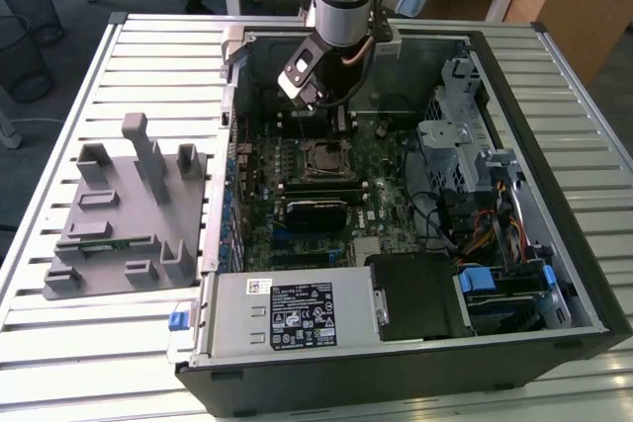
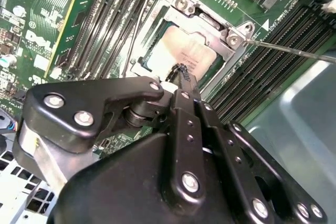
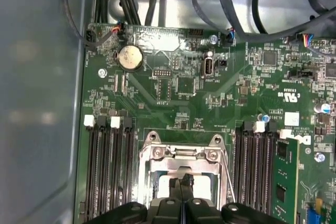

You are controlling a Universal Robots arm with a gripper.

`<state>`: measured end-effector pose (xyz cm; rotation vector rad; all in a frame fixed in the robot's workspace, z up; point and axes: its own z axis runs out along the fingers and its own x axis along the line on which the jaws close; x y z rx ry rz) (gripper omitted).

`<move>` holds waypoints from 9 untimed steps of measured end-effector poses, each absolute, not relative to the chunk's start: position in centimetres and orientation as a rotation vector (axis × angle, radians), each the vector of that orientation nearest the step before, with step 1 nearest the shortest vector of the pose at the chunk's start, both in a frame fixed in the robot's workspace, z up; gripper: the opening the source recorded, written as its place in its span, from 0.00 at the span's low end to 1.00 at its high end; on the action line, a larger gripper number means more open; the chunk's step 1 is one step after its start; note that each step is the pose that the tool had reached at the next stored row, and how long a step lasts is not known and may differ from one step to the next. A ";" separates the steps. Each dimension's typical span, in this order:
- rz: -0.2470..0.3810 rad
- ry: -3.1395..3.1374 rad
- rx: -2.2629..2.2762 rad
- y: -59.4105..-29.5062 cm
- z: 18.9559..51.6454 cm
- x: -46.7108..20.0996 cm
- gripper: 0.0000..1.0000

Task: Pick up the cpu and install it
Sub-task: 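Install the first cpu locking lever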

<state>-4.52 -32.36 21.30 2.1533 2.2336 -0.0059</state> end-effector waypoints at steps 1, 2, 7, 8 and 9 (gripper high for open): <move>-0.006 2.234 2.153 -32.4 21.4 -4.5 0.11; -0.006 2.234 2.153 -32.4 21.5 -4.5 0.11; -0.006 2.234 2.153 -32.4 22.3 -4.5 0.11; -0.005 2.234 2.153 -32.4 22.6 -4.5 0.11; -0.006 2.234 2.153 -32.4 22.8 -4.5 0.11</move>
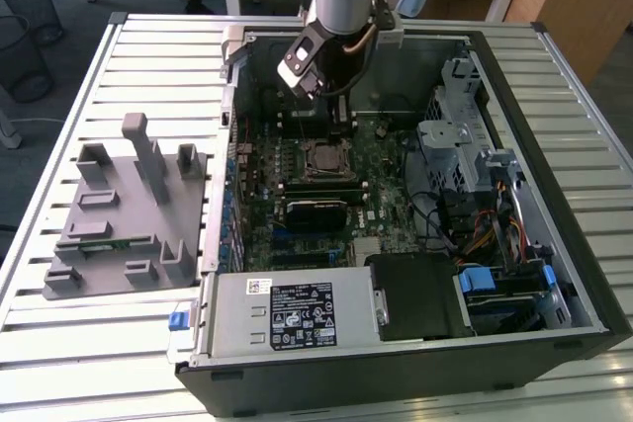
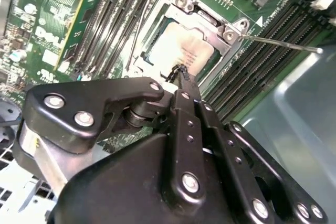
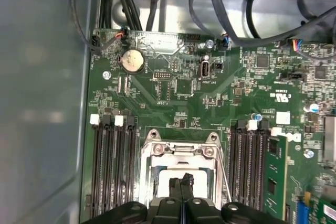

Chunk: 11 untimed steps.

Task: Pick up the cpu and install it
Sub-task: 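Install the first cpu locking lever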

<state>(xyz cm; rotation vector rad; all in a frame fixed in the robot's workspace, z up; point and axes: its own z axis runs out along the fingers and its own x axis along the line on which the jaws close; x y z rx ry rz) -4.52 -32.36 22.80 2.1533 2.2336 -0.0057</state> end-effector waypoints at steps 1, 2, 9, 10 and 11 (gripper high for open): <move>-0.005 2.234 2.153 -32.4 23.1 -4.5 0.11; -0.006 2.234 2.153 -32.4 23.4 -4.5 0.11; -0.006 2.234 2.153 -32.4 25.2 -4.5 0.11; -0.006 2.234 2.153 -32.4 25.4 -4.5 0.11; -0.005 2.234 2.153 -32.4 25.7 -4.5 0.11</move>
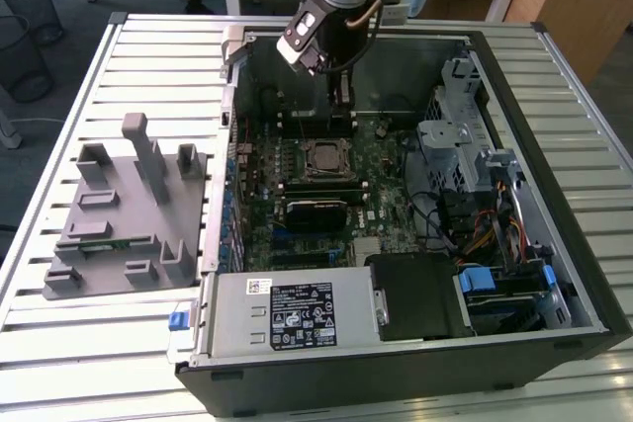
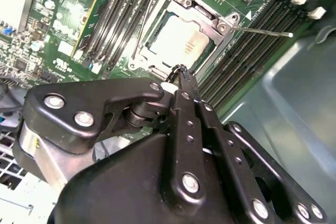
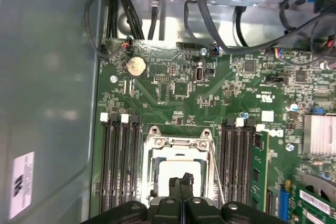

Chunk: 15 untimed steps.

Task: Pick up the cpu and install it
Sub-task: 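Install the first cpu locking lever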

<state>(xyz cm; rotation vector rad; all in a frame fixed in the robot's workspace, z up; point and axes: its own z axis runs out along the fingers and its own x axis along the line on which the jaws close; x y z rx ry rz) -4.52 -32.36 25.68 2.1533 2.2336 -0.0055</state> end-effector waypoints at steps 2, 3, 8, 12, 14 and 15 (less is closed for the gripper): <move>-0.006 2.234 2.153 -32.4 26.1 -4.5 0.11; -0.005 2.234 2.153 -32.4 26.4 -4.5 0.11; -0.006 2.234 2.153 -32.4 27.3 -4.5 0.11; -0.005 2.240 2.147 -32.4 27.8 -4.5 0.11; -0.004 2.271 2.114 -32.4 27.8 -4.5 0.11; -0.004 2.290 2.093 -32.4 27.8 -4.5 0.11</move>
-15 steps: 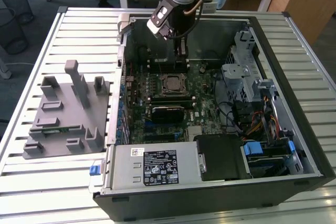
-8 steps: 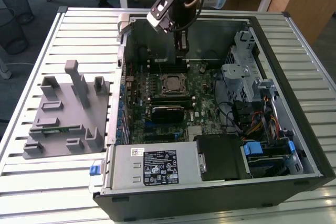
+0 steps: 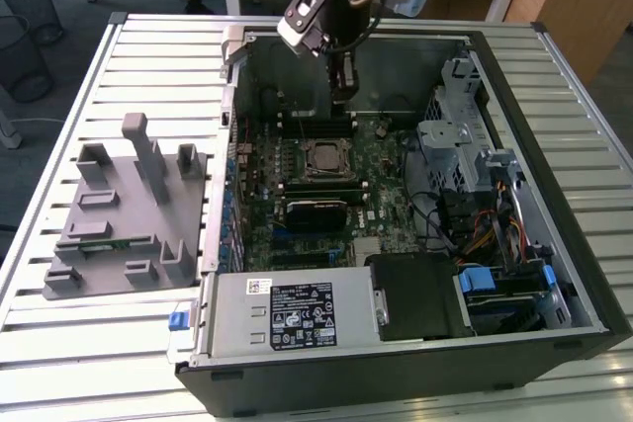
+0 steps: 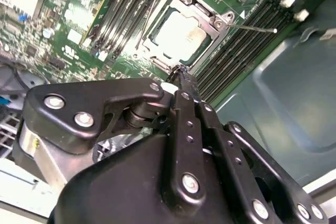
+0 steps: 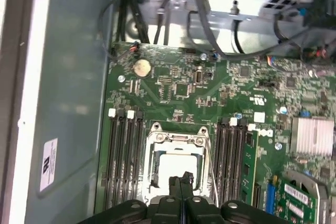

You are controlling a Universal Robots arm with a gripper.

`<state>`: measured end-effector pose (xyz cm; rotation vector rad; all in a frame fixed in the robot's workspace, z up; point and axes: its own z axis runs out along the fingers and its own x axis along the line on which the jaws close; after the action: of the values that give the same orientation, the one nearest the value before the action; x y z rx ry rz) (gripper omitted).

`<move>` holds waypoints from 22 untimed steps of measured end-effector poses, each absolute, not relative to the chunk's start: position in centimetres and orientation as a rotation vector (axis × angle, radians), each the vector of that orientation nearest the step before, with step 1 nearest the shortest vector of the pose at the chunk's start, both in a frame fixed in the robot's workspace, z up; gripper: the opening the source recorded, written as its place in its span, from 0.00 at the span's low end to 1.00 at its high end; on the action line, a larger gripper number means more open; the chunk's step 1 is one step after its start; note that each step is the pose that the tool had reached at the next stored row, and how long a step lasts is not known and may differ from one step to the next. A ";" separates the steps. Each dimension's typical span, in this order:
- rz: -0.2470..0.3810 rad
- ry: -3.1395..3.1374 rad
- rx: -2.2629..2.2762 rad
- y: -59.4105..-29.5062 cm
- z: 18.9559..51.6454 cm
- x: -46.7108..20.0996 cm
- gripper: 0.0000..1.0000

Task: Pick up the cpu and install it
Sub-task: 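Install the first cpu locking lever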

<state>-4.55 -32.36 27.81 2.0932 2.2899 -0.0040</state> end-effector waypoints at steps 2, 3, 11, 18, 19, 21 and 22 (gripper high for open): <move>-0.003 2.329 2.050 -32.4 27.8 -4.5 0.11; -0.002 2.347 2.029 -32.4 27.8 -4.5 0.11; 0.002 2.488 1.854 -32.4 27.7 -4.6 0.11; 0.006 2.601 1.691 -32.4 27.7 -4.6 0.11; 0.007 2.617 1.667 -32.4 27.6 -4.6 0.11; 0.008 2.646 1.620 -32.4 27.6 -4.6 0.11; 0.008 2.661 1.596 -32.4 27.6 -4.6 0.11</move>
<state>-4.55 -32.36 27.62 1.5961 2.6607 0.0081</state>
